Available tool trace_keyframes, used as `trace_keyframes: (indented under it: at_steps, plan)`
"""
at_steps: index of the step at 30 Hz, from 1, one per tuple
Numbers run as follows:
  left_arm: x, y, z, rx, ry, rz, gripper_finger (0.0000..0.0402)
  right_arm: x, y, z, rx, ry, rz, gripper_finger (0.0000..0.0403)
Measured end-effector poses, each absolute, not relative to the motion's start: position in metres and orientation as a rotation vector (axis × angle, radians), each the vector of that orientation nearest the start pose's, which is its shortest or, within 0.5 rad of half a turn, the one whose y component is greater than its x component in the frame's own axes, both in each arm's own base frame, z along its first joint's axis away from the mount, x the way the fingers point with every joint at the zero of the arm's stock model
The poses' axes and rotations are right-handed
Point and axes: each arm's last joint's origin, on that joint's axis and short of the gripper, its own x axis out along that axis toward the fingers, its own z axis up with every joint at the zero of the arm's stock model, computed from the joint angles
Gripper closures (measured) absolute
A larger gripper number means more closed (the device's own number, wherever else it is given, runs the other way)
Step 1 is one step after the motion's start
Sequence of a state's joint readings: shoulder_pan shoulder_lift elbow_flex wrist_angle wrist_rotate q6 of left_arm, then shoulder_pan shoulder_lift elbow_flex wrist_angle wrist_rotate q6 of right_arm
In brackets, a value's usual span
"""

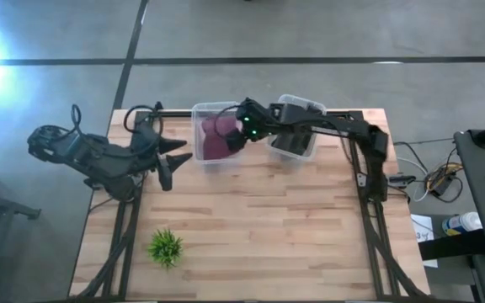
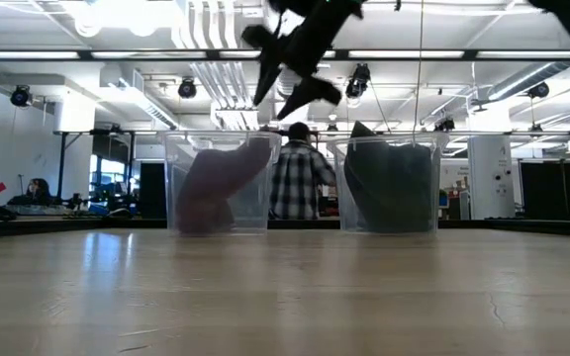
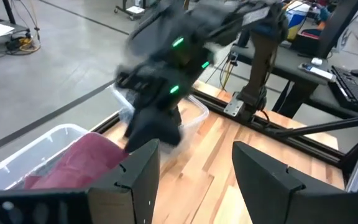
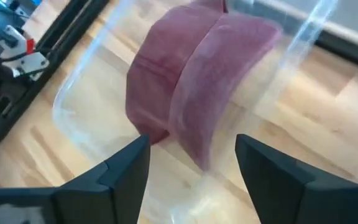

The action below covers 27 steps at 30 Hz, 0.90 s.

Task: Pick and place caps into container
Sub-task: Put the dark red cap into the left transparent container, then return to home position

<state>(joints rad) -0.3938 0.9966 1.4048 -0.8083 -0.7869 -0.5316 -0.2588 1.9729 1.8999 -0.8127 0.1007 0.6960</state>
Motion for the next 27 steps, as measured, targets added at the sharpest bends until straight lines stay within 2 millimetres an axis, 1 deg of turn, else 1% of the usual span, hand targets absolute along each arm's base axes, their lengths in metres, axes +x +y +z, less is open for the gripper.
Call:
trace_keyframes:
  at_steps: [3, 5, 7, 10, 12, 14, 16, 17, 20, 21, 22, 23, 24, 27]
  plan:
    - [0.158, -0.042, 0.436, -0.297, 0.237, 0.479, 0.0207, 0.400, -0.097, 0.330, 0.631, 0.688, -0.604, 0.0167]
    - [0.161, -0.042, 0.429, -0.294, 0.247, 0.486, 0.0207, 0.385, -0.081, 0.340, 0.561, 0.660, -0.544, 0.0167]
    - [0.165, -0.044, 0.421, -0.286, 0.251, 0.465, 0.0207, 0.367, -0.060, 0.353, 0.508, 0.609, -0.461, 0.0170]
    - [0.174, -0.047, 0.410, -0.303, 0.222, 0.361, 0.0207, 0.337, -0.029, 0.366, 0.491, 0.520, -0.308, 0.0174]
    - [0.182, -0.049, 0.402, -0.314, 0.157, 0.250, 0.0207, 0.316, -0.011, 0.366, 0.483, 0.474, -0.239, 0.0176]
    - [0.190, -0.048, 0.390, -0.323, 0.089, 0.149, 0.0207, 0.294, 0.002, 0.364, 0.480, 0.423, -0.195, 0.0177]
    - [0.195, -0.040, 0.376, -0.342, 0.046, 0.130, 0.0207, 0.269, 0.008, 0.358, 0.476, 0.408, -0.190, 0.0176]
    - [0.195, -0.034, 0.368, -0.344, 0.044, 0.159, 0.0207, 0.257, 0.009, 0.356, 0.467, 0.412, -0.207, 0.0175]
    - [0.190, -0.015, 0.343, -0.350, 0.088, 0.372, 0.0207, 0.218, 0.005, 0.346, 0.453, 0.465, -0.258, 0.0172]
    - [0.186, -0.009, 0.336, -0.416, 0.098, 0.439, 0.0207, 0.205, 0.004, 0.345, 0.476, 0.469, -0.271, 0.0171]
    - [0.181, -0.006, 0.331, -0.516, 0.096, 0.478, 0.0207, 0.193, 0.004, 0.344, 0.544, 0.458, -0.288, 0.0170]
    - [0.177, -0.004, 0.327, -0.576, 0.084, 0.493, 0.0207, 0.182, 0.004, 0.345, 0.612, 0.434, -0.297, 0.0170]
    - [0.175, -0.002, 0.325, -0.572, 0.076, 0.483, 0.0207, 0.173, 0.004, 0.344, 0.642, 0.407, -0.288, 0.0170]
    - [0.171, -0.002, 0.317, -0.473, 0.067, 0.312, 0.0207, 0.157, 0.008, 0.341, 0.588, 0.296, -0.174, 0.0170]
